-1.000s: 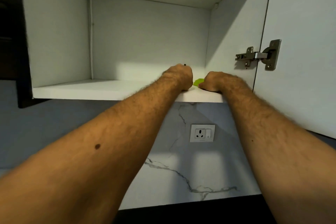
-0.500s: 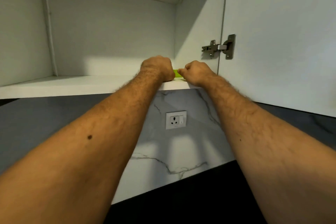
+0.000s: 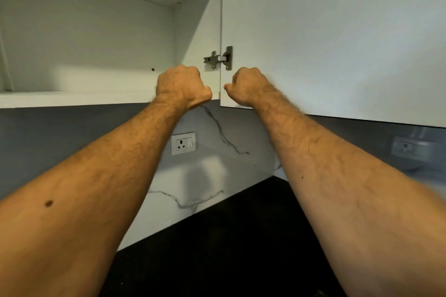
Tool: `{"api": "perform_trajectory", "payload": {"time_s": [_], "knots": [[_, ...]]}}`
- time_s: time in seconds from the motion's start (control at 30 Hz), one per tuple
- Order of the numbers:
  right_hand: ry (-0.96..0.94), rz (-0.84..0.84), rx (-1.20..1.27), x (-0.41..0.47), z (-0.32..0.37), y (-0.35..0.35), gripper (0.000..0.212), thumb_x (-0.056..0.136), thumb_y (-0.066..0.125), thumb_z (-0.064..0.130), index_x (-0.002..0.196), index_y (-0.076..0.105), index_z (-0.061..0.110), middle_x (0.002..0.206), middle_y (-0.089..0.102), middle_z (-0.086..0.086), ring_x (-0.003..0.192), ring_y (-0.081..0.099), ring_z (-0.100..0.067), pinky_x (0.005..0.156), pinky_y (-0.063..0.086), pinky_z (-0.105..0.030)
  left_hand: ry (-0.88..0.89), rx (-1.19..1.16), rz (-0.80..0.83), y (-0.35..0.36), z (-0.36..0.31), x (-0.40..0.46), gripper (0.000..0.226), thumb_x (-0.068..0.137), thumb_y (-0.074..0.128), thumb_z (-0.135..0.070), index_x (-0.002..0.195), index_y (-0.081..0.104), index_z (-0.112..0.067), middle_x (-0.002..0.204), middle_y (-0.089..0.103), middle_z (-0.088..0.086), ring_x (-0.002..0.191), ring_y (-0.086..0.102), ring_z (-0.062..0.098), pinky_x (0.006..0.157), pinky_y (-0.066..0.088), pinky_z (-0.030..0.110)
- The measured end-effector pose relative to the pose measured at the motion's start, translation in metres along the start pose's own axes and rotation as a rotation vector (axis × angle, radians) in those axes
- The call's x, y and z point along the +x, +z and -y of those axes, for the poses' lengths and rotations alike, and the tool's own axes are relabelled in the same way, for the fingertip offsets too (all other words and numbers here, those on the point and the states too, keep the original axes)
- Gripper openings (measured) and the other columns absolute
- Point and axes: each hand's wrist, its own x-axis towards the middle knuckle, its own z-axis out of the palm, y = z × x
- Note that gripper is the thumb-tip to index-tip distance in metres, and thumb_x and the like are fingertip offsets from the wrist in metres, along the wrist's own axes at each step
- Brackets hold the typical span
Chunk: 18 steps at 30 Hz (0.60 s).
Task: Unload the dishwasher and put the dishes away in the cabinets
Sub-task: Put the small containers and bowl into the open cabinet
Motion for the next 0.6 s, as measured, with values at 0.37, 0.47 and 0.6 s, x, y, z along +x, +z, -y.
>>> {"api": "perform_trajectory", "payload": {"time_s": [0.37,0.47,0.6], "knots": [[0.073,-0.043,-0.115,-0.130,-0.079,-0.084,0.020,0.094,0.050,0.031,0.086,0.057,0.013,0.087,0.054,-0.005,0.079,0.052,-0.025,0.065,0.041,-0.030,0.040,-0.127,0.030,-0.040,-0.111,-0.086,0.037,0.081,0.050,-0.043,0.094,0.071,-0.015,0.084,0.063,0.009,0.077,0.059,0.031,0.066,0.043,0.033],[0.102,-0.058,-0.168,-0.170,-0.111,-0.110,0.023,0.093,0.051,0.031,0.081,0.055,0.011,0.084,0.055,-0.007,0.078,0.053,-0.027,0.066,0.042,-0.029,0.067,-0.215,0.024,-0.049,-0.149,-0.121,0.040,0.082,0.047,-0.045,0.094,0.072,-0.016,0.090,0.067,0.012,0.083,0.062,0.036,0.069,0.044,0.035],[0.199,-0.075,-0.192,-0.222,-0.143,-0.135,0.024,0.093,0.051,0.035,0.083,0.057,0.014,0.081,0.054,-0.005,0.075,0.050,-0.025,0.066,0.042,-0.030,0.156,-0.328,0.041,-0.070,-0.203,-0.165,0.033,0.082,0.046,-0.037,0.091,0.072,-0.019,0.083,0.065,0.009,0.075,0.058,0.033,0.067,0.039,0.032]]}}
